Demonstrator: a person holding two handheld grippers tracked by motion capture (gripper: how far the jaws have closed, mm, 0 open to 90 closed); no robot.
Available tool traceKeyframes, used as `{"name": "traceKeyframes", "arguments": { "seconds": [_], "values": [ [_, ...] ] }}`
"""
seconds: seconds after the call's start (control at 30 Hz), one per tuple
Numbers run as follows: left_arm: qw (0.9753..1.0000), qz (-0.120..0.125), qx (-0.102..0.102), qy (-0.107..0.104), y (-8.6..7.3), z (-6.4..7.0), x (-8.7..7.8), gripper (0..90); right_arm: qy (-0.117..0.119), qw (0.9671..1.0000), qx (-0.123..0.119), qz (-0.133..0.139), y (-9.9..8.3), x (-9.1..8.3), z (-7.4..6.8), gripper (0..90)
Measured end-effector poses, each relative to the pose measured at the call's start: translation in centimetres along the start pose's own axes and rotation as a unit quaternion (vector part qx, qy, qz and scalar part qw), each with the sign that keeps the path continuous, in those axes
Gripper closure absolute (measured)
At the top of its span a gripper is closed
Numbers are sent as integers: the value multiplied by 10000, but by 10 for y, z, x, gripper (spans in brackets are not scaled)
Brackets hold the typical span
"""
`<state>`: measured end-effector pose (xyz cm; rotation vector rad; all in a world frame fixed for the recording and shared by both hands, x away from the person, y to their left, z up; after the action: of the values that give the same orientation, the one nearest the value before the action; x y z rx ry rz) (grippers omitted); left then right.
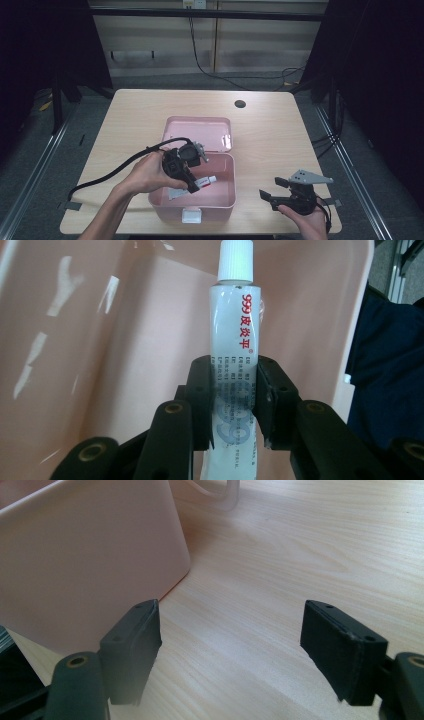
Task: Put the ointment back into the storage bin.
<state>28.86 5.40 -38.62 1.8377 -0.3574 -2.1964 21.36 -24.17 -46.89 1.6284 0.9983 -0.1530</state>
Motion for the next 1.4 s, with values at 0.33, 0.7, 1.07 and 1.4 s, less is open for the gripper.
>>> {"name": "traceKeyframes", "arguments": {
  "seconds": [0.33,0.7,1.07,1.4],
  "values": [
    [9999,-142,29,-72,2,0,15,707,1,10000,3,0,0,0,0,239],
    [9994,-231,146,-223,4,1,32,706,-8,10000,3,-14,0,0,0,239],
    [9981,-426,214,-389,4,1,47,705,-10,10000,6,-9,0,0,0,239],
    [9957,-611,288,-632,3,0,58,705,-7,10000,7,-14,0,0,0,239]
  ]
}}
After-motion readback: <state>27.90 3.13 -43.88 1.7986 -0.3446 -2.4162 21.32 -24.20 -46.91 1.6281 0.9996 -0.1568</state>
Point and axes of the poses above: each handheld gripper's, and its own axes: x roughly forward along the jaws, y roughly out of its top, z roughly to its right, the point moved 3 cm from there along x, roughly forward along the jaws, and after that the axes turned 11 degrees about x, right-handed, at the moved point
